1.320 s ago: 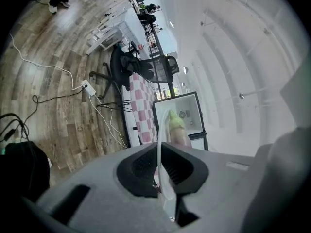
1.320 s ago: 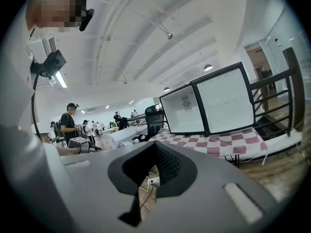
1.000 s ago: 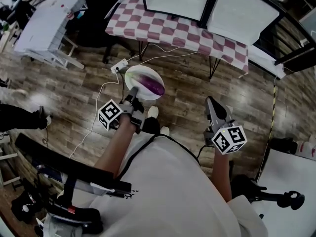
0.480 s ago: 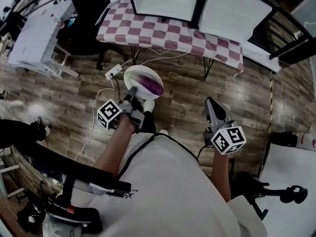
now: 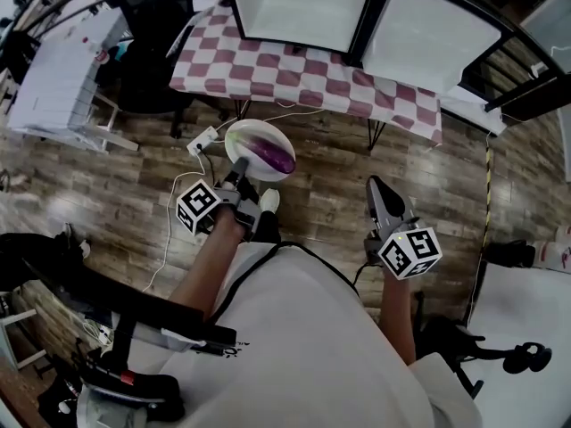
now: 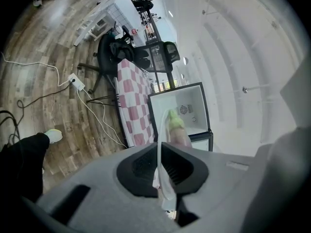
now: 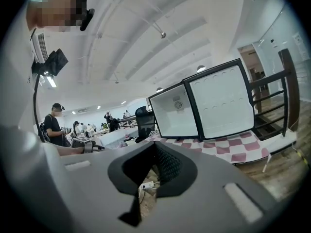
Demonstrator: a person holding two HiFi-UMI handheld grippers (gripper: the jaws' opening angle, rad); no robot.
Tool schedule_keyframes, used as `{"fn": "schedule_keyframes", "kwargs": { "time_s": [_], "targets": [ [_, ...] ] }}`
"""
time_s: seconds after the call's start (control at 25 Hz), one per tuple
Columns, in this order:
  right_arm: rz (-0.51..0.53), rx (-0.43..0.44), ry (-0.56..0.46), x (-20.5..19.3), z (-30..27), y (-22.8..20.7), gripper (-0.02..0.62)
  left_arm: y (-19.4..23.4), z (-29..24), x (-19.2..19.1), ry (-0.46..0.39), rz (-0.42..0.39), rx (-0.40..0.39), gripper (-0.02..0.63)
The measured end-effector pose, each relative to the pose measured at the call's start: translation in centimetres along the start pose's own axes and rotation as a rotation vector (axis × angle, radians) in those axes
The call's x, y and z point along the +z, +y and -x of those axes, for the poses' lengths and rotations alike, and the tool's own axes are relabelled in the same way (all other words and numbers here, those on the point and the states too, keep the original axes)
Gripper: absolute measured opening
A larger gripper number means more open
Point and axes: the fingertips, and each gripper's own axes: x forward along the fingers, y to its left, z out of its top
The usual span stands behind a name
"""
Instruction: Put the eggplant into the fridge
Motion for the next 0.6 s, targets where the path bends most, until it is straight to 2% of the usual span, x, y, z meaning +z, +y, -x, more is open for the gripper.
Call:
{"fn": "schedule_keyframes", "kwargs": {
  "time_s": [0.6],
  "targets": [
    [0.003,-0.029,0.005,4.8,-13.1,0.2,0.006,-2.9,-10.8,9.2,0.097,-0.023,-0.009,0.018]
  ]
}}
